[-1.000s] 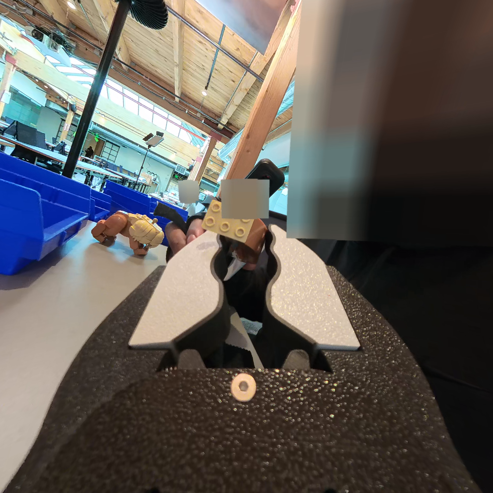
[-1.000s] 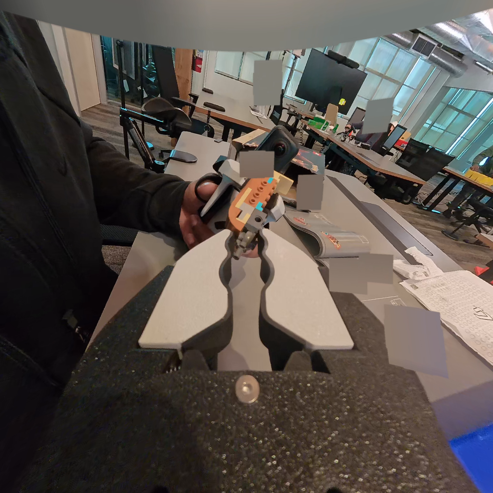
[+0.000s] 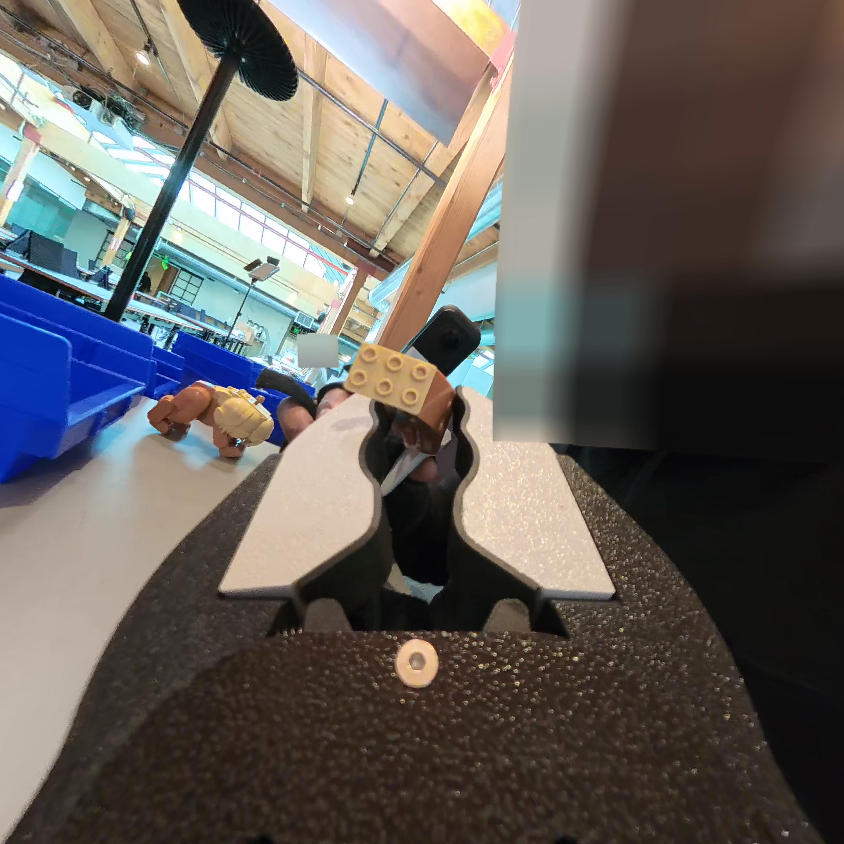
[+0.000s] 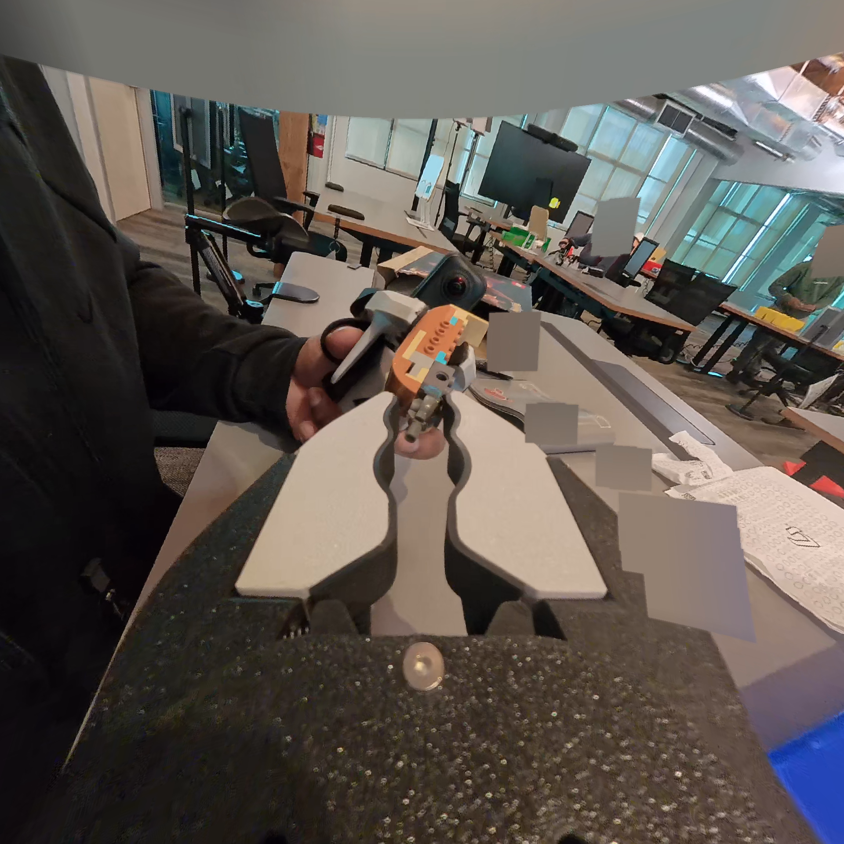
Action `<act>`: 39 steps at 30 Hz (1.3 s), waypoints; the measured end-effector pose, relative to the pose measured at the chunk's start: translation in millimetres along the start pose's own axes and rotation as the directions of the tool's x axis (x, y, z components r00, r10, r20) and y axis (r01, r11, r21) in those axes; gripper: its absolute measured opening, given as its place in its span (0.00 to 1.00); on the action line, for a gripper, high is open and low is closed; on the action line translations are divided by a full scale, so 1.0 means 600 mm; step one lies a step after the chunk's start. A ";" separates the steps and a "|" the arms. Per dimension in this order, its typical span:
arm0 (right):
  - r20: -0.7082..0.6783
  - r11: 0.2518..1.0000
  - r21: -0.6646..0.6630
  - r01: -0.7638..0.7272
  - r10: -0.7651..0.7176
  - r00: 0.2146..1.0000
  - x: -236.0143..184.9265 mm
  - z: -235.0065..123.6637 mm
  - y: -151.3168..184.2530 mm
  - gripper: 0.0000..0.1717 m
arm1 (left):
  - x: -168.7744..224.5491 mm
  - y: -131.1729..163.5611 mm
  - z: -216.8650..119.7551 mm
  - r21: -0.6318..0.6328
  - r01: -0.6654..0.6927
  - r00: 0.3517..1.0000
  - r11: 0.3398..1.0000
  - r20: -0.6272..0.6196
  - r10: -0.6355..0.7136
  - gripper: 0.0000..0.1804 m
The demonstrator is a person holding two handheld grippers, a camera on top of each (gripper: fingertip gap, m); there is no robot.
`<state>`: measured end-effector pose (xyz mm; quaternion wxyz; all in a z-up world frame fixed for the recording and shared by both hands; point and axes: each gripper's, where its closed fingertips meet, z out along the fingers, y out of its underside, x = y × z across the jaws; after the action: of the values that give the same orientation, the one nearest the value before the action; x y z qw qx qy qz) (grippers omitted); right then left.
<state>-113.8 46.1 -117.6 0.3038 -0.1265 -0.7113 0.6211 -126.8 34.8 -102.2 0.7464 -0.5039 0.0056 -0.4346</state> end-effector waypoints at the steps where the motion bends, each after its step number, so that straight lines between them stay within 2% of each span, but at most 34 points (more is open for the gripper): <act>1: -0.003 1.000 0.001 -0.002 0.002 1.000 0.001 0.000 0.000 0.12 | -0.001 0.000 0.000 0.005 0.004 1.000 1.000 0.003 -0.004 0.15; 3: 0.005 1.000 -0.002 -0.009 0.009 1.000 -0.001 0.000 0.002 0.15 | 0.000 0.001 0.000 0.000 -0.009 1.000 1.000 0.005 0.009 0.15; 17: 0.040 0.998 -0.060 0.021 -0.019 0.999 -0.012 0.006 0.015 0.15 | 0.003 0.016 0.005 -0.062 -0.014 1.000 0.998 0.001 0.014 0.15; 20: 0.021 0.997 -0.078 0.008 -0.006 1.000 -0.006 0.009 0.023 0.15 | -0.005 0.015 0.002 -0.079 -0.038 0.998 0.996 0.037 0.041 0.14; 22: 0.008 0.996 -0.083 -0.022 0.023 1.000 -0.001 0.010 0.029 0.17 | -0.010 0.013 0.000 -0.106 -0.113 0.990 0.988 0.073 0.121 0.14; 24: 0.041 0.994 -0.054 -0.092 0.094 0.995 -0.003 0.006 0.025 0.27 | 0.000 0.011 0.001 -0.156 -0.263 0.959 0.952 0.068 0.276 0.15; 27: 0.108 0.968 -0.065 -0.241 0.247 0.963 -0.004 0.001 0.036 0.33 | 0.012 0.007 -0.003 -0.222 -0.486 0.862 0.845 0.035 0.505 0.15; 30: 0.230 0.890 -0.032 -0.455 0.449 0.863 -0.014 0.004 0.028 0.36 | 0.013 0.014 -0.002 -0.279 -0.630 0.758 0.725 -0.018 0.652 0.15; 32: 0.292 0.826 -0.002 -0.563 0.539 0.790 -0.017 0.008 0.017 0.36 | 0.011 0.019 0.001 -0.295 -0.693 0.699 0.658 -0.049 0.714 0.15; 35: 0.324 0.755 0.022 -0.655 0.615 0.719 -0.015 0.014 0.011 0.34 | 0.016 0.028 0.006 -0.275 -0.746 0.648 0.607 -0.091 0.756 0.15; 39: 0.367 0.682 0.033 -0.731 0.672 0.643 -0.014 0.019 0.007 0.19 | 0.024 0.035 0.009 -0.245 -0.768 0.630 0.592 -0.124 0.767 0.15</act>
<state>-114.7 33.0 -124.2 -0.0736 -0.2608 -0.5872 0.7627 -102.1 31.7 -109.6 0.7831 -0.5493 0.2837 -0.0673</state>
